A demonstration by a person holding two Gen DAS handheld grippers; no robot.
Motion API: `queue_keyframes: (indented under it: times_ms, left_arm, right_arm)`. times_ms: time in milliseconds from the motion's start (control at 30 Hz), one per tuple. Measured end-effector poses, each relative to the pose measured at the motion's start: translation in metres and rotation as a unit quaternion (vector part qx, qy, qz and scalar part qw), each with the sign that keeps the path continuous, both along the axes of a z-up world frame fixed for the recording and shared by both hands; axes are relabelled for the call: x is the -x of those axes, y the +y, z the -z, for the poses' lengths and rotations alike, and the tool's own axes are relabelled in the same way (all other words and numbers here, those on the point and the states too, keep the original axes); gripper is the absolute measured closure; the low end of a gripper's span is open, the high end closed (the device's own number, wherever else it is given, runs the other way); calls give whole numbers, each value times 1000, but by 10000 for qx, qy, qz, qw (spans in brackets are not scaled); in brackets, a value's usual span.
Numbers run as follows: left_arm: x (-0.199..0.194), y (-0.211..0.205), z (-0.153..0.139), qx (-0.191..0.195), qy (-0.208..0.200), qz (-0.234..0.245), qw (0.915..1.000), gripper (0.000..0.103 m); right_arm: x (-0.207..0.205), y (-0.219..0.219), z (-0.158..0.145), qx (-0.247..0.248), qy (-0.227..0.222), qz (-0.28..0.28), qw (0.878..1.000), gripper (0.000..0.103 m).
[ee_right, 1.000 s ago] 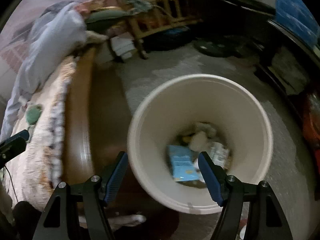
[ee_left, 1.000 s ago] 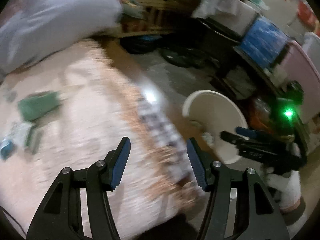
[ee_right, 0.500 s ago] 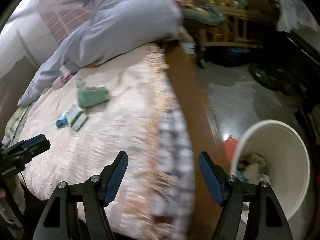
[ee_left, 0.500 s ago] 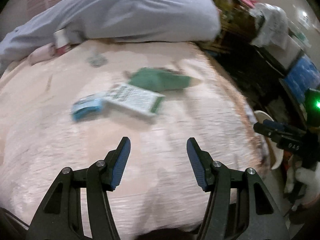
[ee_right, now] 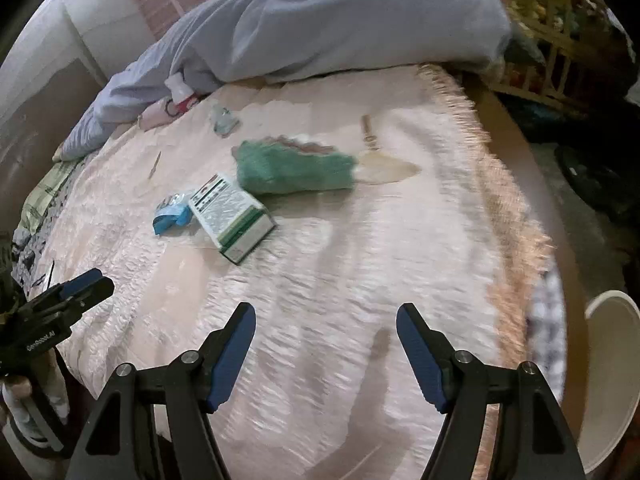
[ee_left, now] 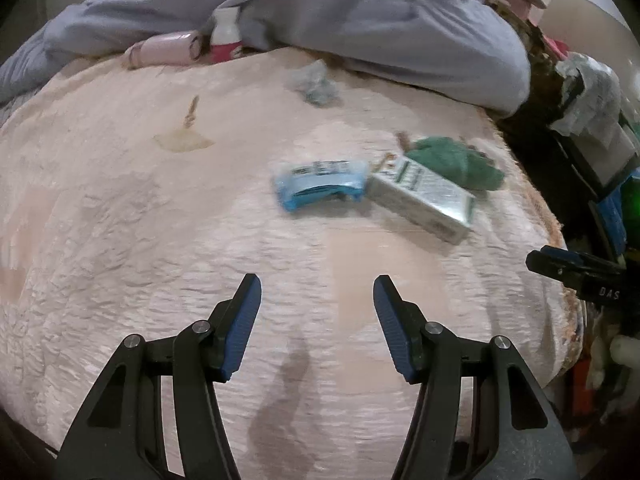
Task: Collect trash
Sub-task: 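Return both open tools to the trash on the bed, then grasp the white Watermelon Frost box with the right tool while the left tool grasps the small white packet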
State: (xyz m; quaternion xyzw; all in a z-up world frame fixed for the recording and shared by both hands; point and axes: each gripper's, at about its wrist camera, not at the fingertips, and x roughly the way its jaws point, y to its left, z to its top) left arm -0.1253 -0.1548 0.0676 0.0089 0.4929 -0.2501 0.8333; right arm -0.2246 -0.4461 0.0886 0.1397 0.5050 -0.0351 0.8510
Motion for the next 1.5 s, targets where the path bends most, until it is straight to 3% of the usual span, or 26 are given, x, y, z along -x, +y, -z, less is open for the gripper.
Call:
queue_keyframes:
  times_ms: [367, 800, 1000, 1133, 1300, 1500]
  left_arm:
    - [-23, 31, 17, 174, 216, -178, 9995, 46]
    - [-49, 45, 12, 546, 249, 21, 9982, 45]
    - [-61, 20, 12, 374, 183, 519, 9978, 41]
    - [-64, 13, 11, 301, 143, 581, 9978, 41]
    - [-73, 13, 15, 253, 190, 461, 9984, 41]
    - [-80, 14, 12, 252, 48, 499, 9984, 41]
  right_arm:
    - [-43, 43, 17, 28, 249, -456, 9986, 31]
    - [-89, 70, 18, 169, -4, -1101, 9938, 24]
    - [-117, 86, 21, 516, -28, -1524, 9870, 21]
    - [-130, 96, 22, 984, 5, -1732, 9800, 21]
    - [-134, 101, 9, 852, -220, -2011, 9756, 20]
    - [-155, 117, 33, 984, 35, -2597, 9607, 20]
